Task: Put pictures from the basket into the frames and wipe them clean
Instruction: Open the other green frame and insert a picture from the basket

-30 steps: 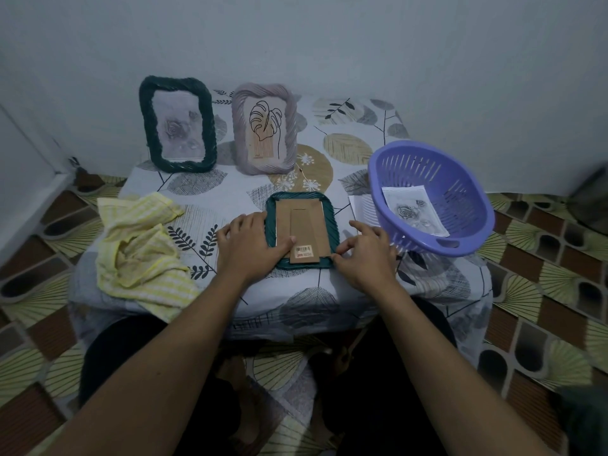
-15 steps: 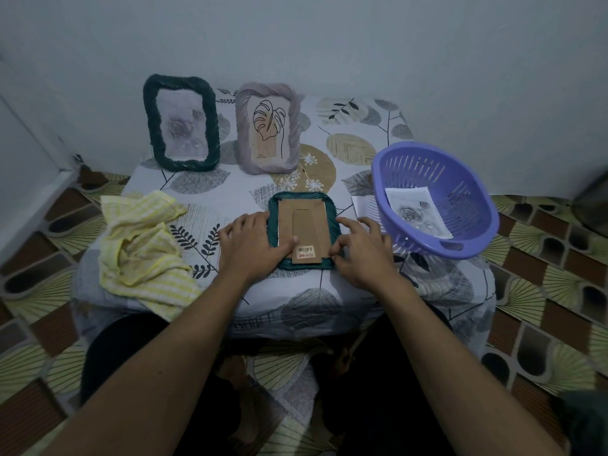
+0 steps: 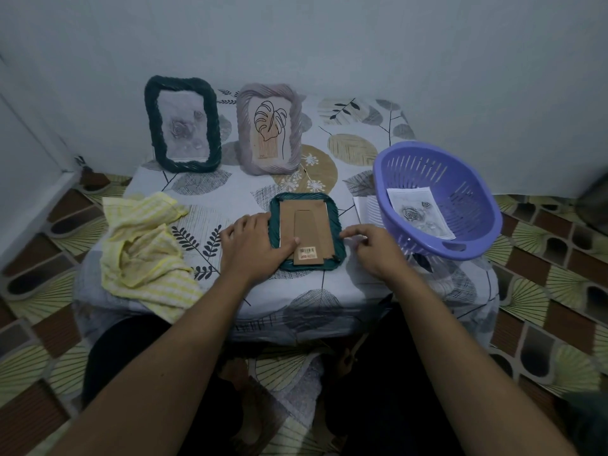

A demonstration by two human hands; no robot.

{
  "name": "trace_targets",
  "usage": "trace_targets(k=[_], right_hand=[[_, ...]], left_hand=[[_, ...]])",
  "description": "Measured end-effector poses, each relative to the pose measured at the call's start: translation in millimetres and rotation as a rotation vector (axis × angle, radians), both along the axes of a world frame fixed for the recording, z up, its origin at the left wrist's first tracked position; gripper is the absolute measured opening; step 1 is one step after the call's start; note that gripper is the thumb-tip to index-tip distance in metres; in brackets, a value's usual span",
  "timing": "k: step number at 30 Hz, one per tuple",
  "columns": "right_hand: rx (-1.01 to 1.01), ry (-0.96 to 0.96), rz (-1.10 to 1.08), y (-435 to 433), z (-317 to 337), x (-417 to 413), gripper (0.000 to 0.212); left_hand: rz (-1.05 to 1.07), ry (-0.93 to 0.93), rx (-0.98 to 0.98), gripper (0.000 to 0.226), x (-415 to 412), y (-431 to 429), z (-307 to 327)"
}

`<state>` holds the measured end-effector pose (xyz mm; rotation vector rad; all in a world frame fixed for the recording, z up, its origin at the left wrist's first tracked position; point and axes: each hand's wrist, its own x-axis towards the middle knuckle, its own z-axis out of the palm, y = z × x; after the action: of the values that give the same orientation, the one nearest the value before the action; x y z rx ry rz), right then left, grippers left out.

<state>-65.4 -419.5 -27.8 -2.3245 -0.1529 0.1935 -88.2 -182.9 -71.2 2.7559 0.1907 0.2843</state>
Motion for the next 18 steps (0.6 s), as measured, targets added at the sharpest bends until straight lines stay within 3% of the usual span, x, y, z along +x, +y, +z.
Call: trace_targets(k=[7,13,18], right_hand=[[0.06,-0.034,-0.009,20.9,-7.4,-0.1,0.035],[-0.181,-0.072,0.083,39.0,-15.2,1.9,0.031],[-0.209,-0.062,0.081,44.0,-13.5,0.2,0.034]], left_hand=[[-0.001,0.014,-0.014,0.086,-1.4,-1.9,1.1],[0.034,-0.027,-0.102,0.072,-3.0,-3.4,5.5],[0.039,0.007,-0.155,0.07,-4.7,-1.6,8.0]])
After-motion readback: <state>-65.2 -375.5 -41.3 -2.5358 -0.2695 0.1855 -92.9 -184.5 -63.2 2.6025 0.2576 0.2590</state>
